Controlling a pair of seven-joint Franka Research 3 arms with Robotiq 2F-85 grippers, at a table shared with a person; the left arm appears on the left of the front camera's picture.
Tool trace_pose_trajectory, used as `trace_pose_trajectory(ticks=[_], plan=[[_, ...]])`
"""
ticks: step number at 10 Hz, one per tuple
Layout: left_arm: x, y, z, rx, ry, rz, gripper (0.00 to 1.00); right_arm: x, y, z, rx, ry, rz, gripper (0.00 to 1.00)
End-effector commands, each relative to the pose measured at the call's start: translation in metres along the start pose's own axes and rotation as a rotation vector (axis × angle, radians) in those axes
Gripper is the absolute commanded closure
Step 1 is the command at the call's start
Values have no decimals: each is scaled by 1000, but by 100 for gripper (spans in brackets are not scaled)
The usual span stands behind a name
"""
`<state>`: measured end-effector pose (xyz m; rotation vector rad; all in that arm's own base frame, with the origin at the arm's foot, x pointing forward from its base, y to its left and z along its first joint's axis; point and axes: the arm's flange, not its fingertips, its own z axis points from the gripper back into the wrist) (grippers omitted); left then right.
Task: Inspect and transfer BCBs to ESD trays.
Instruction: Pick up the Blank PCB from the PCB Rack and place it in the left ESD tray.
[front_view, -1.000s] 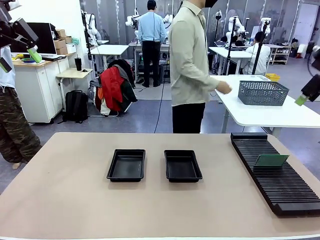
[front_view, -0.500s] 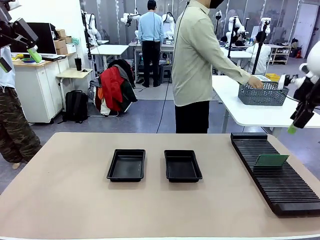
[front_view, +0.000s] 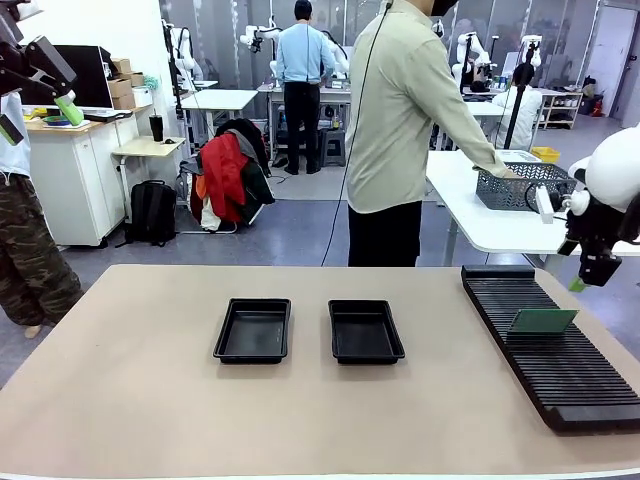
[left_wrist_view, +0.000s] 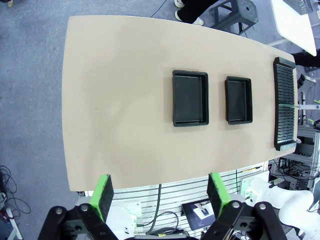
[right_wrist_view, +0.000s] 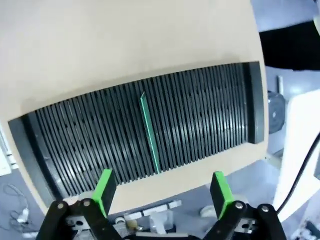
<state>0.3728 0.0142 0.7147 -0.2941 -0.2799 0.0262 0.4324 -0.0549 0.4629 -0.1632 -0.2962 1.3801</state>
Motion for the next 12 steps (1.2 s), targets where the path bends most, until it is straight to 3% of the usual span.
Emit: trace_pose_trajectory(ticks=[1, 7, 12], plan=[[0, 1, 0, 1, 0, 5, 0, -2, 0, -21, 8, 25, 126, 0], [0, 1, 0, 1, 0, 5, 0, 4, -1, -61, 88, 14, 196, 0], [0, 1, 0, 1, 0, 5, 0, -2, 4, -91, 70, 12, 174, 0]])
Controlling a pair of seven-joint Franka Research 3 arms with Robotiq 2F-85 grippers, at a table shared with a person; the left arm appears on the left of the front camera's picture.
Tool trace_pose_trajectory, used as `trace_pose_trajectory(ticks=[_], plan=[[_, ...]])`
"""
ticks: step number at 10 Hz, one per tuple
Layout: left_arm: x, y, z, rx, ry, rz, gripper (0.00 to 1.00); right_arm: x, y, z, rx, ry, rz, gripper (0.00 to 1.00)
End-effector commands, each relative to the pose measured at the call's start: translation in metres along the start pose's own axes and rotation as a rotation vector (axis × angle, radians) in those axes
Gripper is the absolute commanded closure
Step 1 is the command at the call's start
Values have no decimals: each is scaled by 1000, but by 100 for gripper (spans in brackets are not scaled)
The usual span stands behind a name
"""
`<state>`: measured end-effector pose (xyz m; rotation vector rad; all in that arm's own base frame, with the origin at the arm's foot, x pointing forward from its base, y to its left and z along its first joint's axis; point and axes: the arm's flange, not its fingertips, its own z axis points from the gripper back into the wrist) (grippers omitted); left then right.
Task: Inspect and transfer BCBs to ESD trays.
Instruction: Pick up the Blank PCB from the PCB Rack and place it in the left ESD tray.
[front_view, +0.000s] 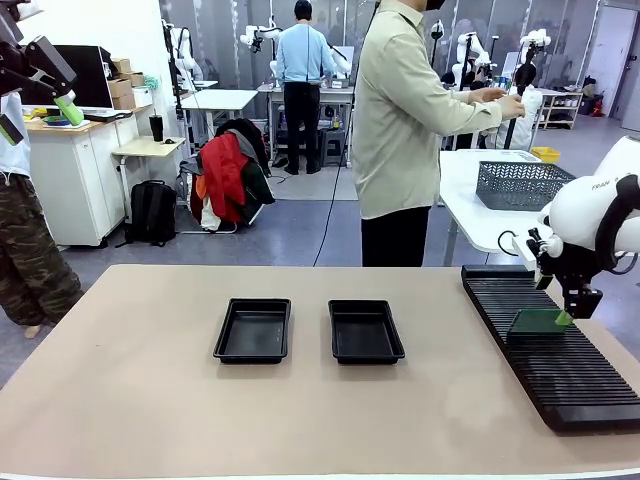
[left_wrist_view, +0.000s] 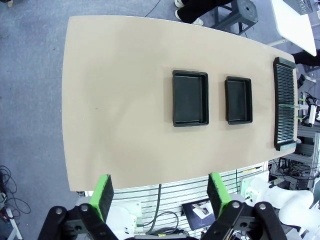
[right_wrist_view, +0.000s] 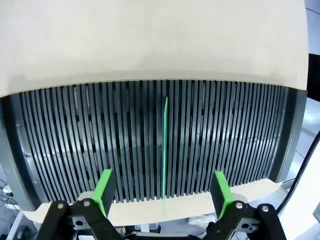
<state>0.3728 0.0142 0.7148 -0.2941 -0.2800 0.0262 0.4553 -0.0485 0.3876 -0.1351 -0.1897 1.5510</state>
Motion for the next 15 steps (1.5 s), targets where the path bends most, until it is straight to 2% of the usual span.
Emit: trace_pose_trajectory(ticks=[1, 7, 9, 15], plan=[[0, 1, -1, 1, 0, 5, 0, -2, 2, -19, -37, -25, 5, 0], [0, 1, -1, 1, 0, 5, 0, -5, -1, -40, -45, -49, -35, 0], [0, 1, -1, 1, 0, 5, 0, -2, 0, -33, -17, -24, -55, 0], [0, 1, -1, 1, 0, 5, 0, 0, -1, -33, -17, -27, -58, 0]])
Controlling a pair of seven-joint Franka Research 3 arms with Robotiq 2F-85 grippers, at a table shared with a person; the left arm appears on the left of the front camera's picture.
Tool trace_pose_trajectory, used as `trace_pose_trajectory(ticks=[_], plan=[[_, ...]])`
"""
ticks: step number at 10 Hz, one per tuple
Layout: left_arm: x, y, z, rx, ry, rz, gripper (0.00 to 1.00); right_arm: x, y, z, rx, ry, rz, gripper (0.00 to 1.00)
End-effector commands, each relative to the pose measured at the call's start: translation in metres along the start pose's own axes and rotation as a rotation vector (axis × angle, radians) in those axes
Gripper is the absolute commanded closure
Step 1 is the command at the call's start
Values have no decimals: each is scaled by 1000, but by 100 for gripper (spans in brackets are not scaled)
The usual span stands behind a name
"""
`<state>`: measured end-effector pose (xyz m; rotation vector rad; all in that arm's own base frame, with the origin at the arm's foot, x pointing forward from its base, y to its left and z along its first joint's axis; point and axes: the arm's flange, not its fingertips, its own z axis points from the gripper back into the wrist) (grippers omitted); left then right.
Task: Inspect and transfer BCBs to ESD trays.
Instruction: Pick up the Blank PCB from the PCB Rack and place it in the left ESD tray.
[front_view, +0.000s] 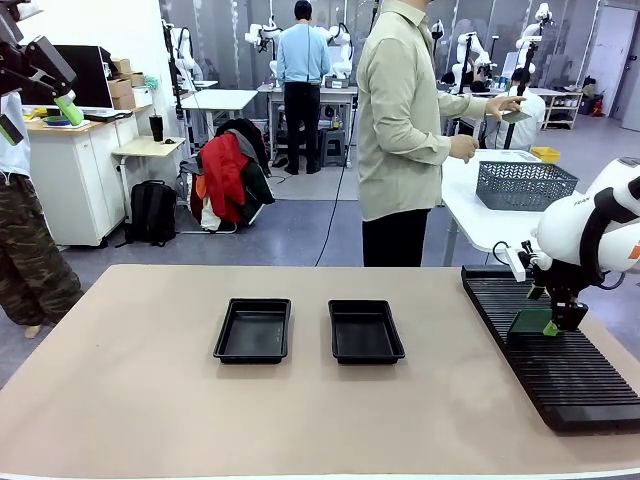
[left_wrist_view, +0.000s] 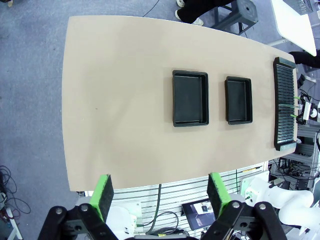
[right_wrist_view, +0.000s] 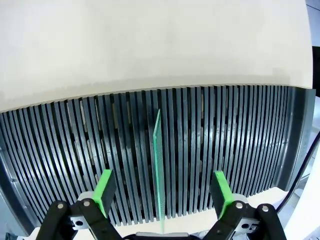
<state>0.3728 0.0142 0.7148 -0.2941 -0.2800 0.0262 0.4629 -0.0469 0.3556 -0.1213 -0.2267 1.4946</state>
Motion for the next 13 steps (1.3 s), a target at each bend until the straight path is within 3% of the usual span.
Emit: trace_pose_trajectory(ticks=[1, 9, 13], plan=[[0, 1, -1, 1, 0, 5, 0, -3, 1, -1, -7, 12, 20, 0], [0, 1, -1, 1, 0, 5, 0, -17, -8, -2, -4, -52, 39, 47], [0, 1, -1, 1, 0, 5, 0, -18, -17, 7, 46, -35, 43, 71]])
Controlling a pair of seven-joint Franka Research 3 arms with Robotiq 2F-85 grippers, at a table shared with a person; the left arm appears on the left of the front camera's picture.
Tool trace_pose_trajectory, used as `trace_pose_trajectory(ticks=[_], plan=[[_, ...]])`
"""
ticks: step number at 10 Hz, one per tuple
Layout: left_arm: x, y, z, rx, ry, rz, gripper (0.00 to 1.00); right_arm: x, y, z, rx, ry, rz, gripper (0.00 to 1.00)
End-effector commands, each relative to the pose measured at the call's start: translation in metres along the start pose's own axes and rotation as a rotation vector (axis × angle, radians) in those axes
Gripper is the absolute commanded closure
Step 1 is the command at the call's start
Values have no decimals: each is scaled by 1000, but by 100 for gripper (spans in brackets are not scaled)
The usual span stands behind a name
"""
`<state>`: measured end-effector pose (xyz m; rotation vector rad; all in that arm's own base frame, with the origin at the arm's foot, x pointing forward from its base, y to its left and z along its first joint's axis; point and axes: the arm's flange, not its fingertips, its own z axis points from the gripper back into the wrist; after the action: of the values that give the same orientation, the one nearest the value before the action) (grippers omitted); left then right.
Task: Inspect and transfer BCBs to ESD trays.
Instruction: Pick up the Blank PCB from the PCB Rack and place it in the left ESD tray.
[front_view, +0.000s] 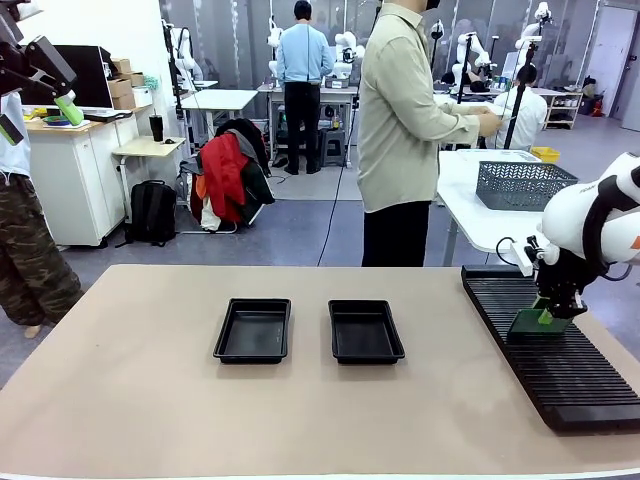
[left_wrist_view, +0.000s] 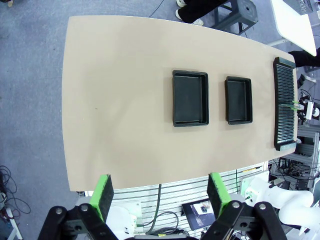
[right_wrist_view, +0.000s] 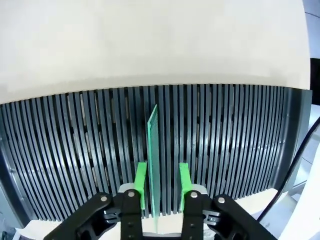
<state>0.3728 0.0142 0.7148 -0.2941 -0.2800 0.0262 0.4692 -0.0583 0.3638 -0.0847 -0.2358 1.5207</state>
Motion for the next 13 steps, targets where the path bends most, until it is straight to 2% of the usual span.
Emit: trace_pose_trajectory(ticks=[1, 5, 6, 10, 13], plan=[[0, 1, -1, 1, 0, 5, 0, -8, -10, 0, 50, -1, 31, 77], [0, 1, -1, 1, 0, 5, 0, -9, -21, 0, 113, -3, 47, 98], [0, 1, -1, 1, 0, 5, 0, -10, -23, -1, 118, -3, 50, 100], [0, 1, -1, 1, 0, 5, 0, -10, -22, 12, 121, 11, 38, 100], [0, 1, -1, 1, 0, 5, 0, -11, -20, 51, 99, 38, 17, 100]])
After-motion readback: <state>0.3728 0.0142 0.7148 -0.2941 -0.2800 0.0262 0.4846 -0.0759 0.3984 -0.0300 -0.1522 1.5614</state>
